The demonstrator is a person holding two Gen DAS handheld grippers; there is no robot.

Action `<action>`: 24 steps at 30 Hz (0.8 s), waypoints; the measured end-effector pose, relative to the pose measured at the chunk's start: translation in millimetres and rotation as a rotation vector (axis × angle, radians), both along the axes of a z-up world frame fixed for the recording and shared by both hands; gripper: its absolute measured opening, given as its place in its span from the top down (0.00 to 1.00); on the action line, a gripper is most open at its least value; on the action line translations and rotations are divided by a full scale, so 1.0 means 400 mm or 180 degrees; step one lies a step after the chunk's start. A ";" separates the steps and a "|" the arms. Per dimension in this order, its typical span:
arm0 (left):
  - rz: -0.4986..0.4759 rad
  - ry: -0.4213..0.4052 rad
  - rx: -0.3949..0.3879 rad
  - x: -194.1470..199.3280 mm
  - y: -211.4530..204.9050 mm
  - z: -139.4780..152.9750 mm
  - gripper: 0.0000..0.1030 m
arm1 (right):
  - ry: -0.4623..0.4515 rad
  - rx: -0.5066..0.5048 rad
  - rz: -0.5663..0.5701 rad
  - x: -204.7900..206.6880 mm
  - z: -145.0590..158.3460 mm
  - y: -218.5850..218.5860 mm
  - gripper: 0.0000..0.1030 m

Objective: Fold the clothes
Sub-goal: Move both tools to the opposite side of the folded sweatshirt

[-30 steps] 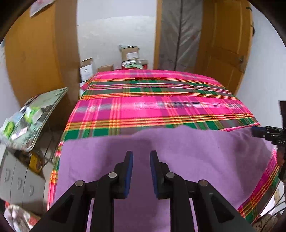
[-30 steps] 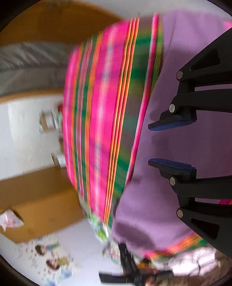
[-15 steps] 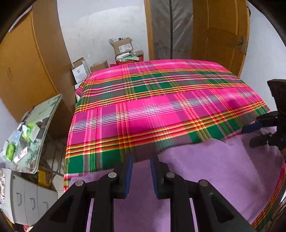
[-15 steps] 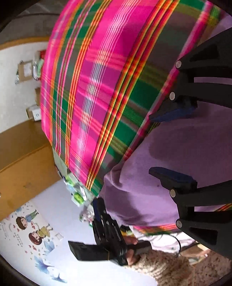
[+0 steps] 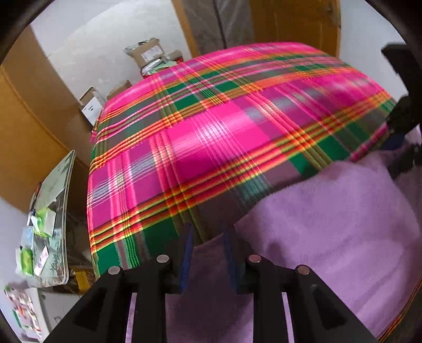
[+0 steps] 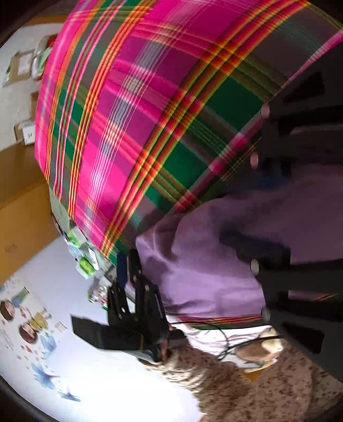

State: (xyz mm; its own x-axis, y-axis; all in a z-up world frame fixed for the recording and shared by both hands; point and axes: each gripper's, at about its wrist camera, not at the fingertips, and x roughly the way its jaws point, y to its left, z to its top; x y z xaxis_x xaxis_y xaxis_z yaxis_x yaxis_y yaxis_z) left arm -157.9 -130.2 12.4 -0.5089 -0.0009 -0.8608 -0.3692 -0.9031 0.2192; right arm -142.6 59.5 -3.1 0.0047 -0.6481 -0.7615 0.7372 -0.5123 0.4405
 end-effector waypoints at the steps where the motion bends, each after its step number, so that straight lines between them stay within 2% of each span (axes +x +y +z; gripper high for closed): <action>1: -0.0025 -0.0014 -0.0024 0.001 0.002 -0.004 0.77 | 0.0028 0.0010 0.0024 0.005 0.004 -0.001 0.85; 7: -0.0099 0.0005 0.0030 0.021 0.007 -0.010 0.98 | 0.0164 -0.0042 0.0029 0.044 0.039 0.010 0.90; 16: 0.0012 0.0070 0.0152 0.057 -0.014 -0.009 1.00 | 0.0107 -0.0268 0.0235 0.133 0.060 0.012 0.90; 24: 0.0165 0.0062 0.0218 0.095 -0.034 -0.016 0.99 | -0.0004 -0.0306 0.0435 0.182 0.026 -0.019 0.90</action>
